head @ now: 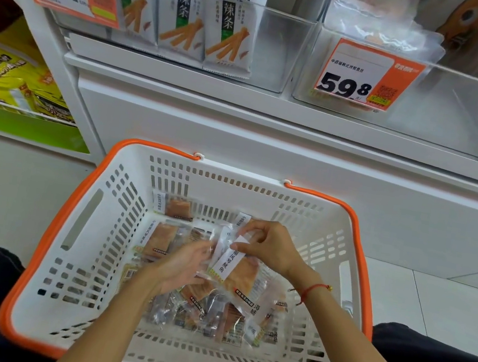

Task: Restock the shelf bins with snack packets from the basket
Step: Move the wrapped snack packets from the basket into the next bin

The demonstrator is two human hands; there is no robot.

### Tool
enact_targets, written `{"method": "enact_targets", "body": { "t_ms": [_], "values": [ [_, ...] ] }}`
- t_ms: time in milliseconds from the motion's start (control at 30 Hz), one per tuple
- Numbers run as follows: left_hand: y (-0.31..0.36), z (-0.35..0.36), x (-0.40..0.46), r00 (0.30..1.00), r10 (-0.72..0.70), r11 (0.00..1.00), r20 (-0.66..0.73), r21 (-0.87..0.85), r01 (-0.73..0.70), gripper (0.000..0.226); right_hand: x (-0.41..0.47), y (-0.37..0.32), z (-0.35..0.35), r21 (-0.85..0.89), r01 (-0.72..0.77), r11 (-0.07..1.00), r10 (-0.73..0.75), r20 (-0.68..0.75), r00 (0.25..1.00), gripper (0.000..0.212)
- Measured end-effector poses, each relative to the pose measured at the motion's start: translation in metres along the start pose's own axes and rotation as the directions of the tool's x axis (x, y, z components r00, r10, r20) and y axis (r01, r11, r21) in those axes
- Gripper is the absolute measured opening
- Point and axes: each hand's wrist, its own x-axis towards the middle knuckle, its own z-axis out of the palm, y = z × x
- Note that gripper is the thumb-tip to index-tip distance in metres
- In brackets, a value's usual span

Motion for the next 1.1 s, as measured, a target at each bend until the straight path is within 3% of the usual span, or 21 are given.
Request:
{"method": "enact_targets", "body": {
  "t_ms": [133, 233, 333, 400, 500, 633, 733, 833, 900, 967, 1100],
  "values": [
    [0.004, 0.004, 0.0, 1.0, -0.019, 0.996, 0.019, 0.085, 0.017, 0.029, 0.001, 0.003, 0.01, -0.178, 0.075, 0.981, -0.091, -0.084, 0.992, 0.024],
    [0.003, 0.01, 0.002, 1.0, -0.02, 0.992, -0.023, 0.125, 0.022, 0.048, 0.0, 0.001, 0.018, -0.258, 0.108, 0.96, -0.145, -0.129, 0.981, 0.03],
    [0.001, 0.005, 0.005, 0.998, -0.003, 0.99, -0.068, 0.139, 0.013, 0.06, 0.005, 0.002, 0.015, -0.295, 0.097, 0.951, -0.13, -0.096, 0.987, 0.053],
    [0.0, -0.002, 0.002, 0.996, -0.009, 0.998, -0.091, 0.068, 0.015, 0.07, 0.009, 0.01, 0.006, -0.234, -0.03, 0.972, 0.04, 0.035, 0.999, 0.071],
    [0.0, -0.007, -0.002, 0.996, -0.004, 1.0, -0.086, 0.005, 0.005, 0.066, 0.008, 0.024, -0.001, -0.038, -0.136, 0.99, 0.14, 0.169, 0.976, 0.058],
    [-0.001, -0.007, 0.0, 0.999, 0.013, 0.999, -0.05, 0.045, -0.011, 0.047, 0.004, 0.023, 0.004, 0.087, -0.046, 0.995, 0.047, -0.005, 0.999, 0.044],
    [0.002, -0.008, -0.002, 0.986, 0.074, 0.991, -0.152, 0.123, -0.055, 0.048, 0.006, 0.016, 0.012, 0.11, -0.03, 0.994, 0.037, -0.062, 0.997, 0.045],
    [0.0, -0.021, -0.001, 0.956, 0.137, 0.977, -0.259, 0.192, -0.088, 0.076, 0.007, 0.019, 0.02, 0.16, -0.173, 0.972, 0.189, -0.091, 0.978, 0.046],
    [-0.002, -0.032, 0.003, 0.905, 0.184, 0.976, -0.383, 0.177, -0.124, 0.059, 0.007, 0.036, 0.02, 0.054, -0.369, 0.928, 0.373, -0.106, 0.922, 0.044],
    [-0.001, -0.041, 0.005, 0.841, 0.163, 0.983, -0.515, 0.157, -0.095, 0.04, -0.001, 0.059, 0.022, -0.206, -0.494, 0.845, 0.503, -0.008, 0.864, 0.045],
    [-0.005, -0.047, 0.008, 0.823, 0.077, 0.996, -0.563, 0.088, -0.033, 0.037, -0.022, 0.09, 0.042, -0.583, -0.373, 0.722, 0.563, 0.181, 0.806, 0.084]
  ]
}}
